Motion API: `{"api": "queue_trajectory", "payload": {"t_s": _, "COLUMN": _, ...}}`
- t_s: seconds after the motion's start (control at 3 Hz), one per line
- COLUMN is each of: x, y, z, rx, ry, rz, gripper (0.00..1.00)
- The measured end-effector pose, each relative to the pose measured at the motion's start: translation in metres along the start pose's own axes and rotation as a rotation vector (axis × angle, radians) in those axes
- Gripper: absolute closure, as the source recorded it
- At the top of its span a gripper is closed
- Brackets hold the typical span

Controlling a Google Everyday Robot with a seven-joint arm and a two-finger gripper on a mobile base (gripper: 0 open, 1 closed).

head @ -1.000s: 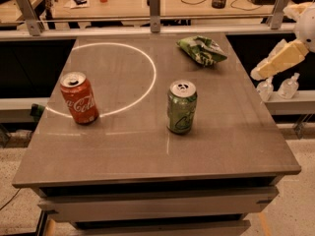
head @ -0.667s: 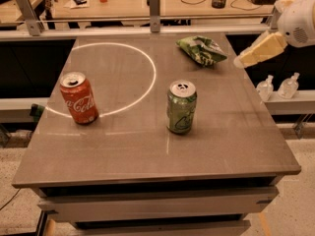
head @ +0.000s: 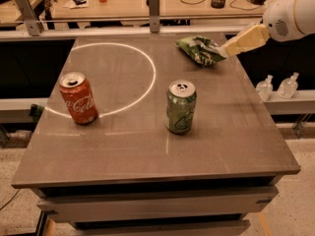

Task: Pick green jalapeno chip bag

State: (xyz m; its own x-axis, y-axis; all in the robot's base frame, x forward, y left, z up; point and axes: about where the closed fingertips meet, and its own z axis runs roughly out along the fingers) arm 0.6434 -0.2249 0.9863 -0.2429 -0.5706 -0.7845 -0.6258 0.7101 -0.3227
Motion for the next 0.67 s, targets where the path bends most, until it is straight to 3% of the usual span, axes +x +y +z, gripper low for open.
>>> {"api": "queue_trajectory", "payload": {"t_s": 0.67, "x": 0.031, "y": -0.017, "z": 0.038, "rx": 0.067, "ry": 0.025, "rz": 0.036, "gripper": 0.00}}
